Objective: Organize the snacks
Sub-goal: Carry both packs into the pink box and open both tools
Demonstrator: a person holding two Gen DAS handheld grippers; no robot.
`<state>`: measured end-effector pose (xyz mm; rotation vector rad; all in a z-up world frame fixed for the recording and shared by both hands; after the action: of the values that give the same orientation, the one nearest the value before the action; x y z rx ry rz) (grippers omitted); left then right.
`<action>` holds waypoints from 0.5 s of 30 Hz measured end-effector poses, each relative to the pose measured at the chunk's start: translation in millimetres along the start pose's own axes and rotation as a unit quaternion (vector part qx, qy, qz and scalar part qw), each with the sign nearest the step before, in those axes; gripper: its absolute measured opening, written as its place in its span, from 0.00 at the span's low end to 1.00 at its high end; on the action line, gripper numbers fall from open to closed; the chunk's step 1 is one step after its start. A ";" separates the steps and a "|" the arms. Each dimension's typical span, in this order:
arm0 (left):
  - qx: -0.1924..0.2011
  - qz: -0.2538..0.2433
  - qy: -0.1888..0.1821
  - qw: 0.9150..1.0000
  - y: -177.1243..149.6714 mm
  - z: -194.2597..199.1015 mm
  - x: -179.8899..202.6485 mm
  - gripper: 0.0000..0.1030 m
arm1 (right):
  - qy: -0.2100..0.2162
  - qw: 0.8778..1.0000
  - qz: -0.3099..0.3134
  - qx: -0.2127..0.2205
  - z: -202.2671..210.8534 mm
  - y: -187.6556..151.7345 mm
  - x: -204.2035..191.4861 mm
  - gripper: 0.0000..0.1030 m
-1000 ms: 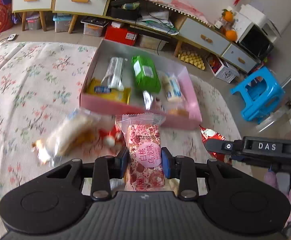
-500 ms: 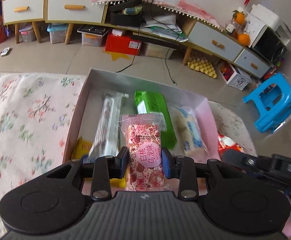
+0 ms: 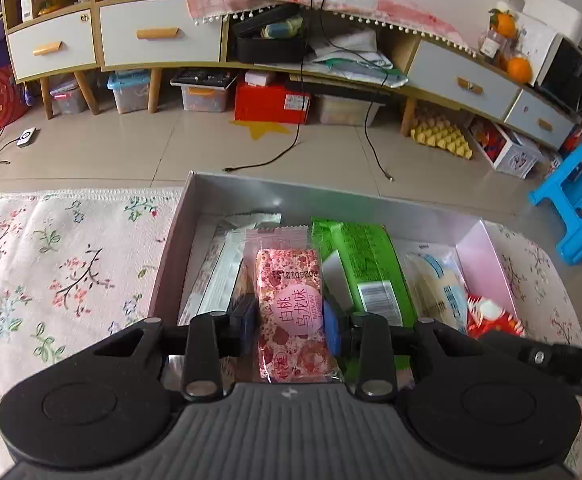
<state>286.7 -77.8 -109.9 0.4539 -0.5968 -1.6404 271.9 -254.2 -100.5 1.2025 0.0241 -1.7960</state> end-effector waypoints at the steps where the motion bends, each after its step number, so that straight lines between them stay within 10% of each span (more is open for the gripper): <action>1: 0.004 0.000 0.001 1.000 1.4 -1.2 -0.3 0.30 | 0.000 1.000 0.001 0.000 -1.2 -0.2 0.2 0.34; 15: 0.029 -0.029 0.011 0.999 8.1 -7.4 9.3 0.37 | -0.007 1.000 -0.003 -0.002 -5.6 0.5 8.1 0.38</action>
<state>296.1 -88.7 -110.4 0.5357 -0.6207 -1.6750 275.7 -257.3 -109.0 1.1890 0.0222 -1.8081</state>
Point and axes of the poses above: each gripper's, at about its wrist camera, not at the fingertips, and z roughly against the way its jaws point, x to its right, y to its top, the point moved 10 cm from there along -z, roughly the way its jaws point, and after that the axes turned 9 degrees about y, right-handed, at the moved point
